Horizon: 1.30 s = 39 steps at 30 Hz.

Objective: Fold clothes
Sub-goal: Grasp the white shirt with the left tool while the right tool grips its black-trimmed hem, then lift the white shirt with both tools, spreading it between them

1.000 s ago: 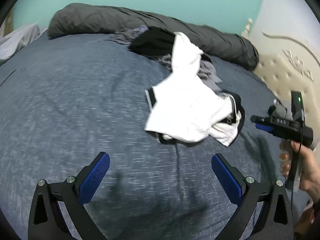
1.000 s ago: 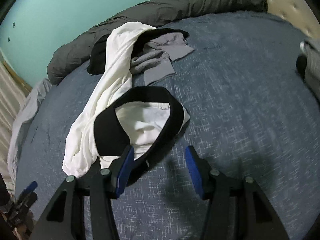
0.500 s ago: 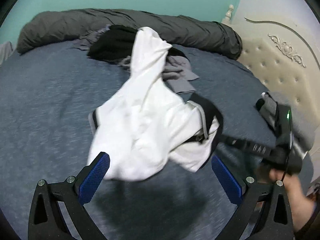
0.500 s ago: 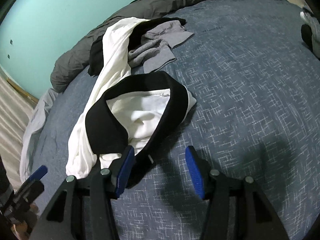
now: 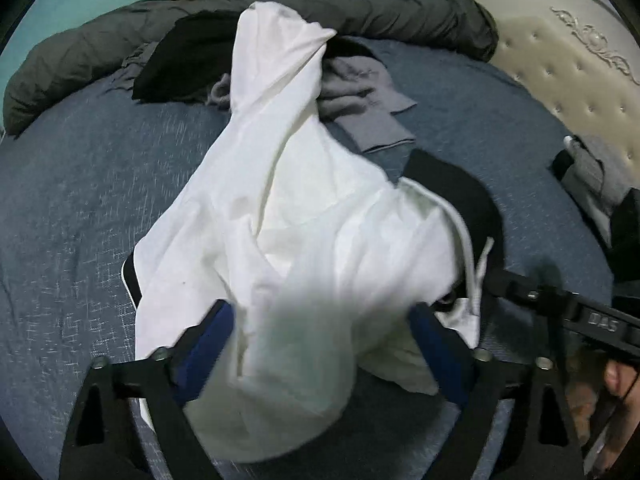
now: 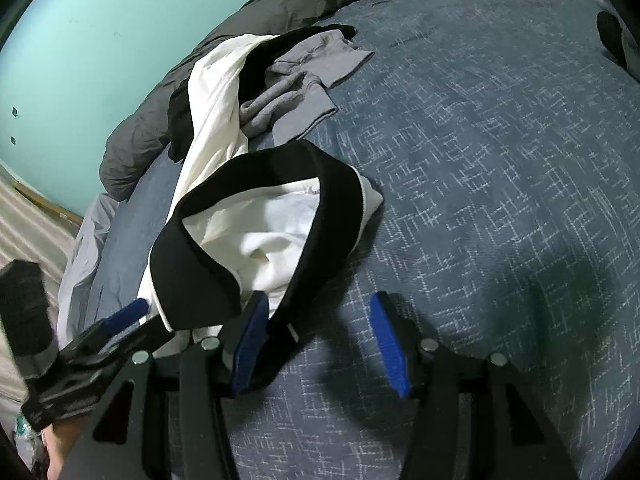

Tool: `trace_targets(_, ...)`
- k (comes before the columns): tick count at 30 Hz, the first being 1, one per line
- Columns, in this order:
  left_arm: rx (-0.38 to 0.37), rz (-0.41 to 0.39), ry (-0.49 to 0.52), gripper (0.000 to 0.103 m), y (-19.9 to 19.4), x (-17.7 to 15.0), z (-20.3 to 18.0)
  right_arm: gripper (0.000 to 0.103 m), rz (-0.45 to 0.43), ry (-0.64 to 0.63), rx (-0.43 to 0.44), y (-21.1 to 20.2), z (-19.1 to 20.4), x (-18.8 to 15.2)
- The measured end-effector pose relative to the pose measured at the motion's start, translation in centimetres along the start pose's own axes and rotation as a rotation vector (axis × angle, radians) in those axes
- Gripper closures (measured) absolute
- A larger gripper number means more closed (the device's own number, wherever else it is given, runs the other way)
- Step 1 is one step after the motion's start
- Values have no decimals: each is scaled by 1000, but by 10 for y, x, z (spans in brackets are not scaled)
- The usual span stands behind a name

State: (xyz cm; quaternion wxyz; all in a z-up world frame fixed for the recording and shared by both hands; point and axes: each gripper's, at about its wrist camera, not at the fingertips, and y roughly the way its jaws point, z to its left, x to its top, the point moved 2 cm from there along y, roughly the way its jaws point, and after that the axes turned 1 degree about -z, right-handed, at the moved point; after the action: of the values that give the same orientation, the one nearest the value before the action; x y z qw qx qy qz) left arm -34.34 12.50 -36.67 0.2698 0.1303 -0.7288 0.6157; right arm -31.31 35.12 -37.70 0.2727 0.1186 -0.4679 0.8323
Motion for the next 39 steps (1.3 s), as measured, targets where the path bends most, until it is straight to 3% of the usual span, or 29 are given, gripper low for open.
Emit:
trace_targets(7, -57, 23, 27, 46, 9, -7, 1, 49, 5, -27, 10, 2, 1, -3)
trace_targets(11, -80, 13, 15, 78, 6, -6, 5, 49, 9, -41, 7, 1, 4, -5)
trace_targets(14, -76, -15, 35, 89, -3, -5, 6, 49, 12, -47, 2, 3, 7, -4)
trace_targets(18, -91, -73, -16, 90, -30, -1, 24, 50, 20, -63, -2, 7, 14, -1)
trace_targets(19, -97, -81, -28, 90, -35, 0, 29, 57, 27, -72, -4, 9, 16, -1)
trace_targets(20, -94, -88, -34, 90, -41, 1, 34, 76, 35, -82, -9, 11, 18, 0)
trace_targets(23, -61, -115, -33, 91, -66, -2, 51, 98, 47, -122, -43, 13, 25, 1)
trace_targets(33, -11, -184, -82, 92, -153, -21, 89, 99, -58, -269, -21, -61, 86, 7)
trace_targets(39, 7, -272, -77, 93, -239, -21, 85, 99, -142, -373, -10, -135, 137, 16)
